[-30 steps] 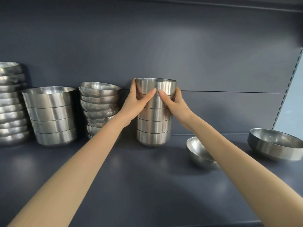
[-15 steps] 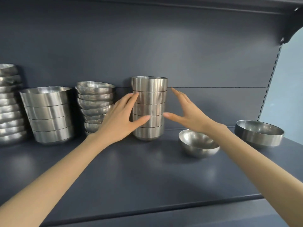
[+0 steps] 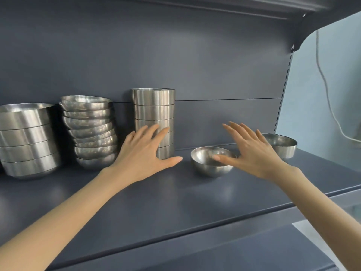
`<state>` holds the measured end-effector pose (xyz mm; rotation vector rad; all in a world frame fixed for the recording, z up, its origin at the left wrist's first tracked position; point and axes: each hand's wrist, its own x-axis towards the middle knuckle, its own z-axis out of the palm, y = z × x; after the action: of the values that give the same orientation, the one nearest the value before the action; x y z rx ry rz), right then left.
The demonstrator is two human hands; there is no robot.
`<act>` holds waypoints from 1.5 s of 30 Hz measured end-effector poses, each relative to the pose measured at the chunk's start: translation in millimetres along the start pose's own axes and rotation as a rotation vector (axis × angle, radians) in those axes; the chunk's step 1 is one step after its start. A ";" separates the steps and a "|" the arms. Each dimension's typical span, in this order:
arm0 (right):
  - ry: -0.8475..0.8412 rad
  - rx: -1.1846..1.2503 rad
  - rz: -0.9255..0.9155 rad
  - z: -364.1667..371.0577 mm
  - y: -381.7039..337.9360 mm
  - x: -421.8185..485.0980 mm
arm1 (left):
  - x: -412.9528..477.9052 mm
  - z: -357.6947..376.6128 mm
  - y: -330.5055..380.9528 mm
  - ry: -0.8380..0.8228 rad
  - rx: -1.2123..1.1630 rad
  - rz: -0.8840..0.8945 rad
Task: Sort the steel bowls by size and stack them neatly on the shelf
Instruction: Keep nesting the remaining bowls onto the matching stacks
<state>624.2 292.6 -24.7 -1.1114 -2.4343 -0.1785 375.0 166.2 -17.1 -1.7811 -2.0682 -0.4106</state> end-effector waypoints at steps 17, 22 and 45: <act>0.045 0.038 0.210 19.7 82.8 -35.2 | 38.0 51.8 65.1 -0.342 -0.394 0.092; 0.158 0.141 0.371 22.1 113.3 -25.8 | 47.6 61.4 72.4 -0.380 -0.489 0.037; 0.017 0.909 0.452 36.9 194.2 -9.7 | 146.6 88.0 228.8 -0.526 -0.852 0.046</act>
<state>761.1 426.2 -75.3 -1.1255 -1.8029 0.9484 574.3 370.1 -32.8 -2.6387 -2.3823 -1.0187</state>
